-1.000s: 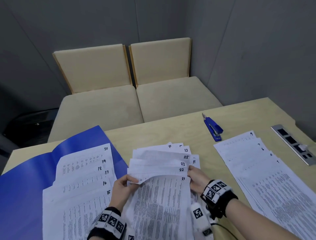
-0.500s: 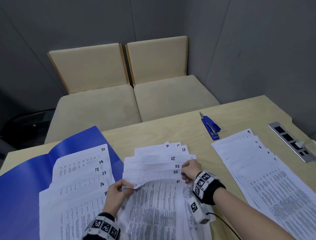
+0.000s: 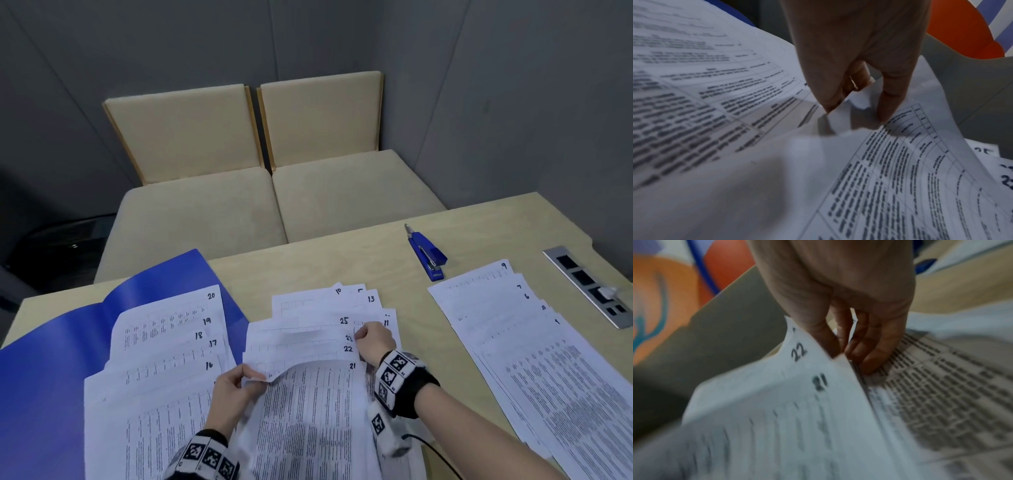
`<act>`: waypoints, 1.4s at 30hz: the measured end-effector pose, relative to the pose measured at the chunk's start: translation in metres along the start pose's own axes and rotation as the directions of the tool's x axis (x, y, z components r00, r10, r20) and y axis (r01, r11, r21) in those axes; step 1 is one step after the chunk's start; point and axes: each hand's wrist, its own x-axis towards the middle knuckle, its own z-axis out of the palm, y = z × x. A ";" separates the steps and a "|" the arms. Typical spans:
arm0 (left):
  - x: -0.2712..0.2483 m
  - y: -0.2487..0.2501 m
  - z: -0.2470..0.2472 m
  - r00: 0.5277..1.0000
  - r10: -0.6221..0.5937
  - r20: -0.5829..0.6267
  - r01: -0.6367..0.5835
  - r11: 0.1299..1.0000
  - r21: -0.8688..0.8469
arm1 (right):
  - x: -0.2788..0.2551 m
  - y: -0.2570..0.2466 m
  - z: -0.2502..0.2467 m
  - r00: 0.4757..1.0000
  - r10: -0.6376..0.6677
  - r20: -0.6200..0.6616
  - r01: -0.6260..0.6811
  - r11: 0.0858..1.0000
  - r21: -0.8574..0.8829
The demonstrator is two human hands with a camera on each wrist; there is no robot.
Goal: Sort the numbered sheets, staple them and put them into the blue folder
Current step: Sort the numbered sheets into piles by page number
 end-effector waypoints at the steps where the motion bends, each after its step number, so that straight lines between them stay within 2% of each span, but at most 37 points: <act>1: -0.002 0.002 -0.001 1.000 0.002 0.009 -0.002 1.000 -0.008 | 0.001 0.001 -0.001 1.000 0.018 -0.008 -0.017 0.997 0.073; 4: -0.003 0.002 -0.005 0.999 -0.004 0.041 0.006 0.999 -0.033 | 0.003 0.008 -0.003 1.000 0.015 -0.022 -0.010 0.979 0.202; 8: -0.004 0.001 -0.010 0.998 -0.041 0.050 0.048 0.988 -0.147 | -0.001 0.016 -0.004 0.988 -0.138 0.069 0.133 0.988 0.077; 11: -0.005 0.000 -0.014 0.999 -0.034 0.038 0.039 0.988 -0.148 | -0.003 0.020 -0.003 0.973 -0.181 0.146 0.178 0.983 0.032; 12: -0.005 0.000 -0.015 0.999 -0.020 0.039 0.026 0.989 -0.143 | -0.004 0.019 -0.004 0.975 -0.179 0.135 0.169 0.982 0.078; 14: -0.007 0.004 -0.014 0.999 0.007 0.034 -0.002 0.992 -0.129 | -0.007 0.016 -0.006 0.987 -0.121 0.102 0.086 0.951 0.298; 16: -0.007 0.006 -0.013 0.999 0.013 0.030 -0.009 0.993 -0.116 | -0.010 0.014 -0.009 0.988 -0.061 0.143 -0.021 0.862 0.507; 17: -0.007 0.007 -0.014 1.000 0.010 0.027 -0.007 0.994 -0.107 | -0.010 0.014 -0.010 0.981 -0.073 0.179 -0.029 0.861 0.508; 20: -0.005 0.007 -0.014 0.999 -0.006 0.036 0.010 0.996 -0.092 | -0.014 0.016 -0.008 0.961 -0.149 0.232 0.060 0.933 0.354; 23: -0.004 0.008 -0.012 0.999 -0.016 0.027 0.019 0.996 -0.093 | -0.015 0.014 -0.004 0.964 -0.181 0.195 0.146 0.973 0.181; 27: -0.007 0.007 -0.016 0.999 -0.046 0.012 0.047 0.993 -0.105 | -0.020 0.008 0.003 0.943 -0.281 0.177 0.298 0.951 -0.079; 29: -0.008 0.003 -0.022 0.997 -0.072 -0.011 0.070 0.990 -0.120 | -0.023 0.009 0.007 0.933 -0.325 0.155 0.348 0.926 -0.149; 31: -0.008 -0.002 -0.026 0.997 -0.079 -0.014 0.076 0.989 -0.125 | -0.021 0.012 0.008 0.933 -0.343 0.110 0.351 0.934 -0.065; 33: -0.007 -0.002 -0.027 0.997 -0.068 -0.018 0.066 0.991 -0.118 | -0.017 0.013 -0.001 0.955 -0.296 0.004 0.291 0.941 0.174; 34: -0.008 -0.001 -0.027 0.998 -0.061 -0.019 0.059 0.991 -0.122 | -0.014 0.014 -0.009 0.968 -0.242 -0.070 0.252 0.909 0.331; 36: -0.006 0.002 -0.024 0.998 -0.050 -0.023 0.047 0.992 -0.118 | -0.012 0.015 -0.029 0.980 -0.072 -0.186 0.177 0.744 0.645; 38: -0.005 0.006 -0.018 0.999 -0.035 -0.014 0.033 0.992 -0.118 | -0.014 0.017 -0.049 0.981 0.079 -0.178 0.110 0.532 0.839; 39: -0.005 0.010 -0.014 1.000 -0.027 -0.008 0.025 0.993 -0.119 | -0.013 0.021 -0.055 0.983 0.108 -0.147 0.081 0.460 0.884; 40: -0.004 0.011 -0.010 1.000 -0.017 0.000 0.017 0.993 -0.114 | -0.016 0.022 -0.061 0.990 0.099 -0.105 0.055 0.414 0.908; 41: -0.003 0.014 -0.006 1.000 -0.009 0.010 0.010 0.994 -0.105 | -0.016 0.025 -0.061 0.995 0.080 -0.059 0.019 0.424 0.905; 42: -0.003 0.016 -0.002 1.000 -0.002 0.017 0.004 0.996 -0.095 | -0.017 0.027 -0.059 0.998 0.058 -0.015 -0.014 0.471 0.882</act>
